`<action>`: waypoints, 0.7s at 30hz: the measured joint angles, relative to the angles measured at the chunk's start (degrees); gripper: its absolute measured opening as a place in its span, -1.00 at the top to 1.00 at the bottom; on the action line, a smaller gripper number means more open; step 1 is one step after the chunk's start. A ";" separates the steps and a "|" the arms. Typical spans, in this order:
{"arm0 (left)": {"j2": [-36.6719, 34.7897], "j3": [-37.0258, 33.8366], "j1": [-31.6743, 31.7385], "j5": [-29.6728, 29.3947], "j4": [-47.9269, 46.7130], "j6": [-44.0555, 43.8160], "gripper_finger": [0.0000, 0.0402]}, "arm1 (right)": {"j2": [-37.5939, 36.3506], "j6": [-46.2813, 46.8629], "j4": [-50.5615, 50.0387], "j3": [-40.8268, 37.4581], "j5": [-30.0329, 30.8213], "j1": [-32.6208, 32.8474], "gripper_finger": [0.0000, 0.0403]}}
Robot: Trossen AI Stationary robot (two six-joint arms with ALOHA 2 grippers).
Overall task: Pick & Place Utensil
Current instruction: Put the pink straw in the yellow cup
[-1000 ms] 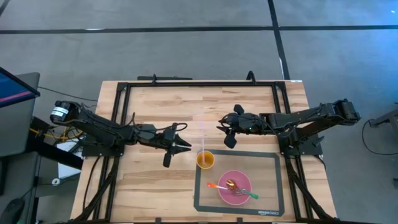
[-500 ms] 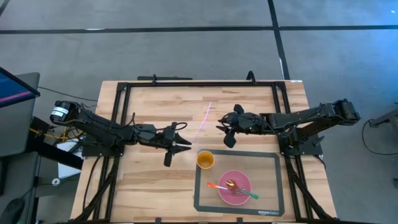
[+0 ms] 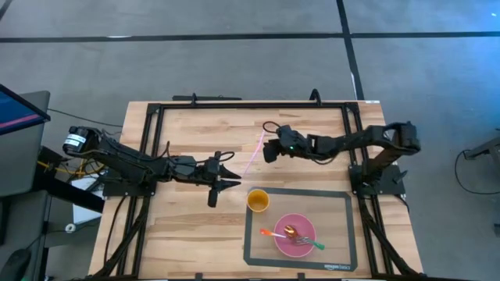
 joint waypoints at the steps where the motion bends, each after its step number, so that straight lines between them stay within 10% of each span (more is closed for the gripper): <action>1: 0.00 0.00 0.00 0.00 -0.02 0.18 0.56 | 1.01 0.53 0.00 0.26 -1.07 -0.56 0.38; 11: 0.00 0.00 0.94 0.02 -1.40 0.33 0.56 | 12.39 4.38 -1.04 10.59 -3.38 -0.53 0.49; 21: 0.02 -0.02 1.44 0.04 -5.81 -0.12 0.56 | 21.07 12.69 -30.65 27.16 -3.55 -0.37 0.53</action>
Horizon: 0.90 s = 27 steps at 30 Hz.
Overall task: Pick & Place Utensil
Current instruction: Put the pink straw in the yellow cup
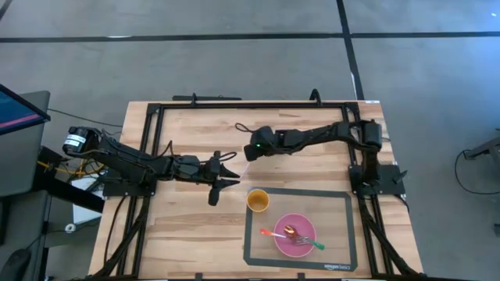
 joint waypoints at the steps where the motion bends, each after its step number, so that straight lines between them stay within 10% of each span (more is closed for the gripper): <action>1: 0.00 0.00 0.00 0.00 -0.12 -0.02 0.56 | 0.85 0.18 0.07 0.85 0.07 -0.11 0.53; 27: 0.00 0.00 -0.07 0.44 -3.18 -0.17 0.56 | 0.18 -1.18 -5.89 4.41 0.38 1.29 0.53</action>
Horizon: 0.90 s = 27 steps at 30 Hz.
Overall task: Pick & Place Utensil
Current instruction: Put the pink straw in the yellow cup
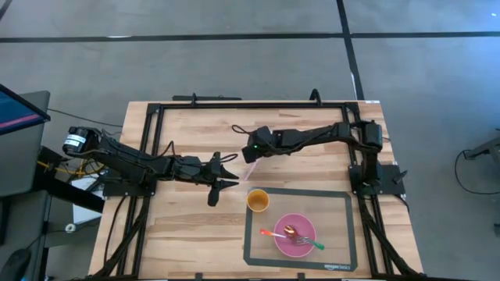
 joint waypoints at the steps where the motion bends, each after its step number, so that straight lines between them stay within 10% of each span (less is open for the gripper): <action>1: 0.00 0.00 0.00 0.00 0.01 0.00 0.56 | -0.39 0.49 -0.58 0.00 0.58 0.23 0.53; 27: 0.00 0.00 0.00 0.03 -0.01 -1.95 0.56 | 7.63 14.25 -3.98 0.35 7.01 -0.35 0.53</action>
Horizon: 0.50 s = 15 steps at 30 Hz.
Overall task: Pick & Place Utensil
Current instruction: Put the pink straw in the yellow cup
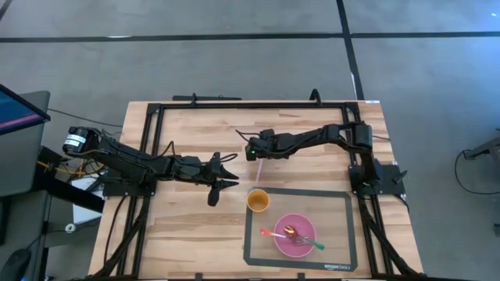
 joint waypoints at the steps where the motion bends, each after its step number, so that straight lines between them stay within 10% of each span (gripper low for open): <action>1: 0.00 0.00 -0.02 -0.08 0.00 0.00 0.56 | 0.12 -0.70 0.06 0.04 -0.09 -0.04 0.55; 15: 0.00 0.00 -0.02 -0.05 0.00 0.00 0.56 | -2.02 -13.53 0.85 -0.54 0.48 1.01 0.97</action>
